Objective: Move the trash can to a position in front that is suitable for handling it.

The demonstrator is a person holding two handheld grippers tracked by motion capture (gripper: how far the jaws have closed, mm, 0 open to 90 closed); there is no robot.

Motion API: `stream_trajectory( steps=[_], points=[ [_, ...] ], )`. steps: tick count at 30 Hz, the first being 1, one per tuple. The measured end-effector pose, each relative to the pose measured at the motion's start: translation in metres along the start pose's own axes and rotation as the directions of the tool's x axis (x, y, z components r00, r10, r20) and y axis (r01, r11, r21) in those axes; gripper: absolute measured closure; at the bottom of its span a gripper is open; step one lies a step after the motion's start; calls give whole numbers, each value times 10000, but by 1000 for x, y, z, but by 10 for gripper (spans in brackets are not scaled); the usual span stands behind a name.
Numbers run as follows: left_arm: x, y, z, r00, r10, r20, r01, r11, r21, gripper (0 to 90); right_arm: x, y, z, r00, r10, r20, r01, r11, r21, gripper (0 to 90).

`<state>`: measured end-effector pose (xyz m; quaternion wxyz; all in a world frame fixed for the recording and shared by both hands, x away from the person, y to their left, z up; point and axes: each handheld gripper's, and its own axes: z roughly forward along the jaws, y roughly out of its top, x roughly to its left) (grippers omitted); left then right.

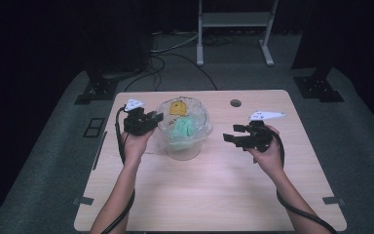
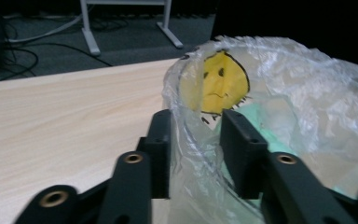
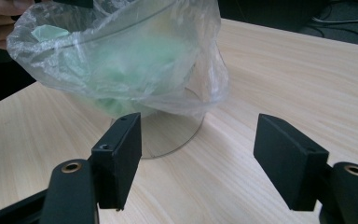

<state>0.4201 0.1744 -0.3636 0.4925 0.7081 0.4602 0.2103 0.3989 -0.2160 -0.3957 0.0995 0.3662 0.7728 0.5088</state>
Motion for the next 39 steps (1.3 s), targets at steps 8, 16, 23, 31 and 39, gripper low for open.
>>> stream_trajectory(
  steps=[8,16,23,31,39],
  points=[
    [-1,6,-9,9990,372,-229,-382,9984,-428,827,6,19,3,10000,-12,28,13,9999,-159,315],
    [-12,10,-17,9955,898,300,-876,9940,-659,892,7,45,8,9954,925,-250,-943,9923,-807,315],
    [-12,14,-21,9950,888,463,-847,9929,-834,890,12,67,18,9857,1603,-525,-1653,9801,-1100,323],
    [-6,14,-23,9955,612,718,-546,9944,-909,889,17,74,40,9811,1921,-229,-1932,9791,-632,350],
    [-1,18,-28,9957,374,848,-281,9937,-1085,889,17,74,54,9742,2255,57,-2255,9742,-17,608]
  ],
)
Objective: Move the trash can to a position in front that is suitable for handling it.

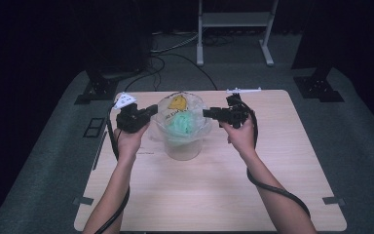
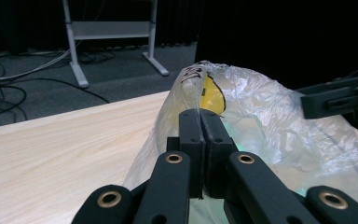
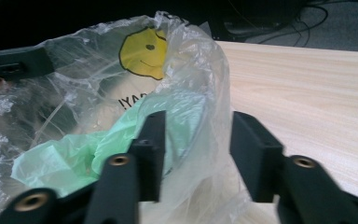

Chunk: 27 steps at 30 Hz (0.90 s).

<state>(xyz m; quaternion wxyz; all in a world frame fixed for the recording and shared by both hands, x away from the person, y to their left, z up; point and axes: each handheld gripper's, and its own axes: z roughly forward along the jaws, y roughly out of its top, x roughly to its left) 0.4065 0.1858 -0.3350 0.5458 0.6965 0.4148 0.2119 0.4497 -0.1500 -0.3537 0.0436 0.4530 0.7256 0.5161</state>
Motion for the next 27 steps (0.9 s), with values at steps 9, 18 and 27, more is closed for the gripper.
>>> stream_trajectory(
  steps=[9,18,27],
  points=[
    [-2,3,2,9997,-121,197,123,9999,-118,888,9,10,2,9982,249,537,-272,9988,414,877],
    [-17,10,8,9976,-33,699,51,9996,-266,888,27,19,-2,9992,-64,398,46,9990,448,900],
    [-40,1,21,9881,143,1531,-122,9998,-148,887,44,24,4,9967,-210,-786,244,9988,425,900]
  ],
)
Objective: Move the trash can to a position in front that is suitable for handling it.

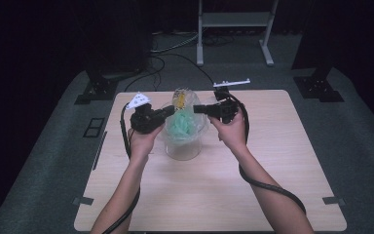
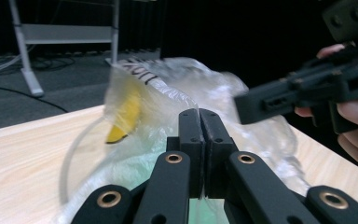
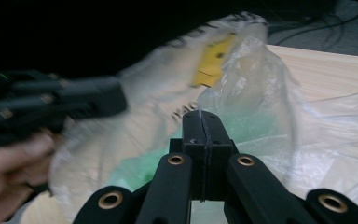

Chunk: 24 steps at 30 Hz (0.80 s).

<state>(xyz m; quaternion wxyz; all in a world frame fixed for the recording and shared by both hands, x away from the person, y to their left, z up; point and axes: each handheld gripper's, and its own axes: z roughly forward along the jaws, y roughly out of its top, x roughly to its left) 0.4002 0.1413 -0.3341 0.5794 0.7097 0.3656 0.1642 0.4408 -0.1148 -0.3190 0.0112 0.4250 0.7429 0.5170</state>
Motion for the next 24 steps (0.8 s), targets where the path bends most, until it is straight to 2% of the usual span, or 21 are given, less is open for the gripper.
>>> stream_trajectory(
  steps=[2,5,9,15,21,24],
  points=[
    [-4,-2,4,9999,107,128,-109,9999,134,887,4,2,2,9993,109,-364,-111,9999,-57,900],
    [-9,-5,8,9994,257,217,-263,9993,270,879,8,5,5,9977,238,-642,-247,9996,-134,900],
    [-13,-10,12,9989,337,330,-350,9986,407,881,10,6,8,9973,305,-674,-310,9995,-59,900],
    [-15,-12,14,9986,390,358,-406,9982,443,881,7,8,14,9912,788,-1062,-789,9969,34,885],
    [-19,-13,14,9978,596,307,-611,9968,521,880,6,8,17,9895,931,-1101,-926,9957,99,830],
    [-21,-14,15,9972,667,329,-685,9961,565,880,8,9,19,9916,842,-978,-820,9963,259,812]
  ],
)
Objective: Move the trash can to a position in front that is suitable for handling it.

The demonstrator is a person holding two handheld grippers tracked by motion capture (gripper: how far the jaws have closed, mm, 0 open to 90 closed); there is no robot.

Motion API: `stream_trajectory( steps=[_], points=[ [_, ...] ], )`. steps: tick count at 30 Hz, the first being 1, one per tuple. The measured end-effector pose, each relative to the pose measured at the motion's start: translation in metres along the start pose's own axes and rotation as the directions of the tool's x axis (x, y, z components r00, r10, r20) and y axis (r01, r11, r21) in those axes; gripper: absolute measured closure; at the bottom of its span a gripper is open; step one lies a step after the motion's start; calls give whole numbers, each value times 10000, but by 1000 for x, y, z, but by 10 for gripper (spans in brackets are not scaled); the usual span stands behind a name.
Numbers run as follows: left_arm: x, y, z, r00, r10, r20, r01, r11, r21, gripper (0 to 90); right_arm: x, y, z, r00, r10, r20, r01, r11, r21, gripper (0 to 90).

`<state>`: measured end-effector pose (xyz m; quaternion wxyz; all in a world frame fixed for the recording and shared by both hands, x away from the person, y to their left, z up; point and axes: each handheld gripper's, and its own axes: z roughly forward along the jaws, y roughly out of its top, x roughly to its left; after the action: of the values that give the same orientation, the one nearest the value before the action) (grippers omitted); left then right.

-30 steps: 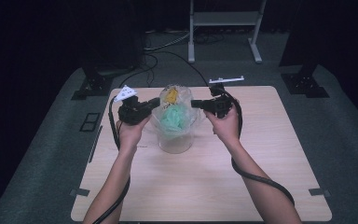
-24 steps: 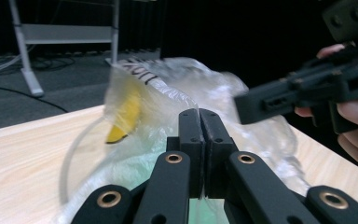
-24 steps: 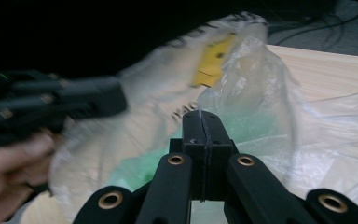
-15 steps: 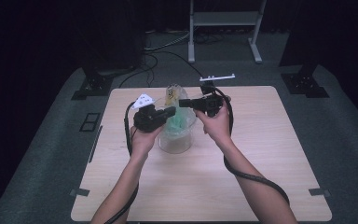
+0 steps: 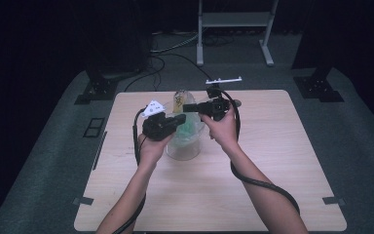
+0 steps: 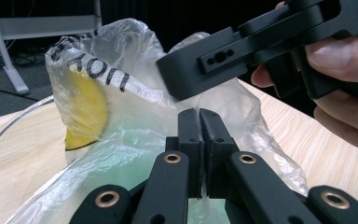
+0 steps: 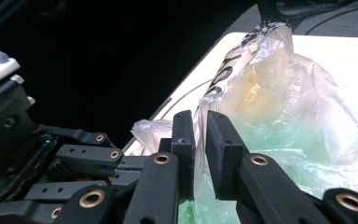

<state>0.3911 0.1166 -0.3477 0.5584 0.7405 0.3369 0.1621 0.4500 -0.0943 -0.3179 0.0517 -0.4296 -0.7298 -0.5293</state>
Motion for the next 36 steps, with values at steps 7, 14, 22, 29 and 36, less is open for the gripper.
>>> stream_trajectory(
  steps=[7,14,22,29,36],
  points=[
    [-5,0,1,9999,106,45,-106,9999,1,880,3,1,4,9995,-77,292,71,9998,200,770],
    [-8,1,2,9996,249,112,-249,9997,37,880,3,0,7,9989,-141,438,124,9992,388,720],
    [-13,0,1,9993,331,185,-330,9995,-22,877,6,-1,13,9921,-441,1178,331,9950,939,883],
    [-15,-4,-7,9991,124,396,-115,9997,-227,756,6,-1,11,9927,-425,1127,309,9943,1021,900],
    [-21,-11,-26,9983,37,586,12,9966,-826,616,2,0,4,9952,-212,959,147,9975,687,900]
  ],
)
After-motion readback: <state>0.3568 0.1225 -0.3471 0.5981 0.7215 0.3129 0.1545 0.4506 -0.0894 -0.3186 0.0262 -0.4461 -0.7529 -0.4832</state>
